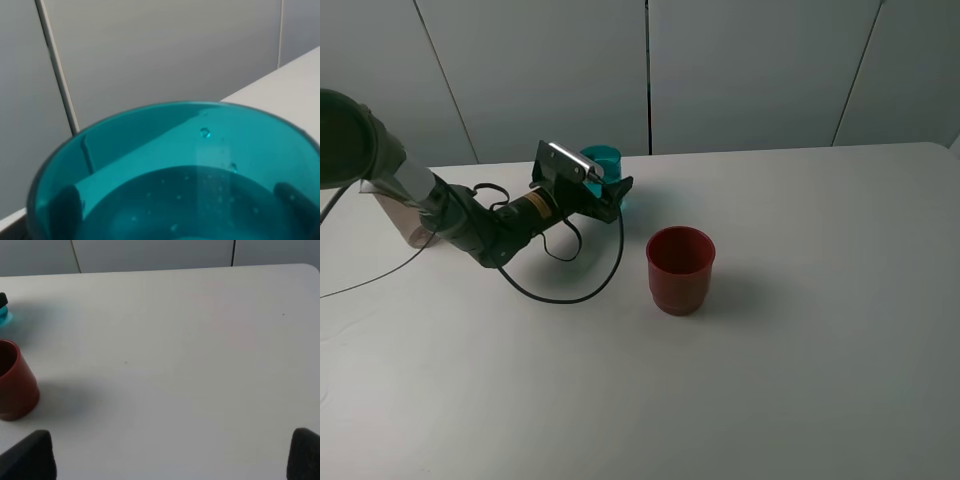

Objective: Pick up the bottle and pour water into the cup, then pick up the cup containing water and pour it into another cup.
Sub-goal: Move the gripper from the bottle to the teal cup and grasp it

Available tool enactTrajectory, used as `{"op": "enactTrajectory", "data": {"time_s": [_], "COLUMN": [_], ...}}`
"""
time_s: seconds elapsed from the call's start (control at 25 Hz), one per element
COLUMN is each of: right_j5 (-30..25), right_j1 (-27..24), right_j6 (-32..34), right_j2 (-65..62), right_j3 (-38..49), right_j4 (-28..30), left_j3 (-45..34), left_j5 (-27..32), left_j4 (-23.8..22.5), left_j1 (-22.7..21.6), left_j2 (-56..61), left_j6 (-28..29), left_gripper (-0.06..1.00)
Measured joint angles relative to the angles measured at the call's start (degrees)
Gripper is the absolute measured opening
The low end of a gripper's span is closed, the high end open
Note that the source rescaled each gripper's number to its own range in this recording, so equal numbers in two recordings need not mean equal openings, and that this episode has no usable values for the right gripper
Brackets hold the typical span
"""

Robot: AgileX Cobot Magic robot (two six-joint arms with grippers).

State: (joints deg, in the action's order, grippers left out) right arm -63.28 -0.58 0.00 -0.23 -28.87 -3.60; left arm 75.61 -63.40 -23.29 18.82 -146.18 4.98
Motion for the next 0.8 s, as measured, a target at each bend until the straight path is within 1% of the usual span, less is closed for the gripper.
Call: {"op": "enactTrajectory", "data": {"time_s": [0.2, 0.36, 0.4, 0.44, 0.48, 0.52, 0.56, 0.8], "right_j5": [0.0, 0.0, 0.0, 0.0, 0.0, 0.0, 0.0, 0.0], "right_j1": [0.0, 0.0, 0.0, 0.0, 0.0, 0.0, 0.0, 0.0], "right_j6": [0.0, 0.0, -0.3, -0.3, -0.3, -0.3, -0.3, -0.3], "right_j2": [0.0, 0.0, 0.0, 0.0, 0.0, 0.0, 0.0, 0.0], "right_j3": [0.0, 0.0, 0.0, 0.0, 0.0, 0.0, 0.0, 0.0], "right_j4": [0.0, 0.0, 0.0, 0.0, 0.0, 0.0, 0.0, 0.0], "left_j3": [0.6, 0.71, 0.71, 0.71, 0.71, 0.71, 0.71, 0.71], "left_j5": [0.71, 0.71, 0.71, 0.71, 0.71, 0.71, 0.71, 0.71], "left_j4": [-1.32, -1.44, -1.55, -1.55, -1.55, -1.55, -1.55, -1.78], "left_j1": [0.0, 0.0, 0.0, 0.0, 0.0, 0.0, 0.0, 0.0], "left_j2": [-0.36, -0.36, -0.36, -0.36, -0.36, -0.36, -0.36, -0.36], "left_j6": [0.44, 0.53, 0.65, 0.65, 0.65, 0.84, 0.83, 0.83], "left_gripper": [1.0, 1.0, 0.96, 0.83, 0.53, 0.1, 0.07, 0.07]}}
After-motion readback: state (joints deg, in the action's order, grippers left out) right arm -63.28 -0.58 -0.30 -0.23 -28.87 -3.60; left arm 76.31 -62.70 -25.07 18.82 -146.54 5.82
